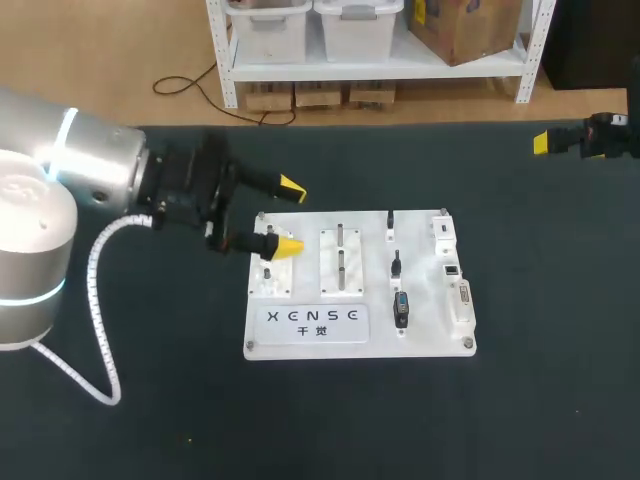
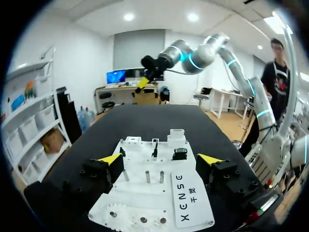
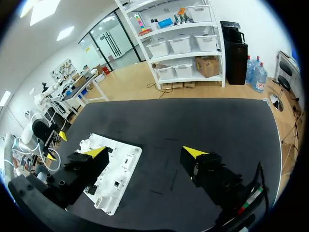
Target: Insert the Ethernet cable into its matching sockets.
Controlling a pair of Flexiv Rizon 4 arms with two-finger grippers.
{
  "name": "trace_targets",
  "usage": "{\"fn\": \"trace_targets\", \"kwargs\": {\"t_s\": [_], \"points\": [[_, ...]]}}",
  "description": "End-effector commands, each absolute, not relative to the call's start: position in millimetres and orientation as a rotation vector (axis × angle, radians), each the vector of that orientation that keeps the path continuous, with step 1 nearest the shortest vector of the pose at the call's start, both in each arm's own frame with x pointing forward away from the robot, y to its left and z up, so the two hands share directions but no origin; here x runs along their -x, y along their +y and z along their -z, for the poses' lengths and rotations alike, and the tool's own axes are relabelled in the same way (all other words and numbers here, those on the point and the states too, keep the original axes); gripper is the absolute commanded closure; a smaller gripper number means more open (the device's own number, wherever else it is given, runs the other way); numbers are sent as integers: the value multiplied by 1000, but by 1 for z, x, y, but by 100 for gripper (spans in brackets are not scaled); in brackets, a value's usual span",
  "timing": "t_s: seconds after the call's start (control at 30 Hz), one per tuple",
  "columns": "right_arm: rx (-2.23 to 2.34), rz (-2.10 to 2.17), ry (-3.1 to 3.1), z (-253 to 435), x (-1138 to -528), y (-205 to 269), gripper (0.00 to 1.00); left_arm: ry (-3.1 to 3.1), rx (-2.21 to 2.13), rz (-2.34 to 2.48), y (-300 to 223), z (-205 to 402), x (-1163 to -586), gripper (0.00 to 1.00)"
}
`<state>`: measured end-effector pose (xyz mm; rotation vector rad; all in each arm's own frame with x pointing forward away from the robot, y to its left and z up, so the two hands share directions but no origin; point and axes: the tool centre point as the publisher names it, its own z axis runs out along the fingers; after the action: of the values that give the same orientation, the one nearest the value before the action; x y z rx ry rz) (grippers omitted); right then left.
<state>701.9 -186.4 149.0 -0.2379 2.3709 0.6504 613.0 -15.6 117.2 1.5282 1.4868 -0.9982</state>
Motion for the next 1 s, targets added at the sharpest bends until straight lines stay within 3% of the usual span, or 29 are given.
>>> {"fn": "trace_targets", "kwargs": {"t_s": [0.03,1.0], "points": [[237,-647,2372,-149,-701,-186,0,1347,-1669,997,-21,-107,-616,0],[237,-647,2372,-149,-701,-186,0,1572,-1561,948,-21,-74,-606,0]]}}
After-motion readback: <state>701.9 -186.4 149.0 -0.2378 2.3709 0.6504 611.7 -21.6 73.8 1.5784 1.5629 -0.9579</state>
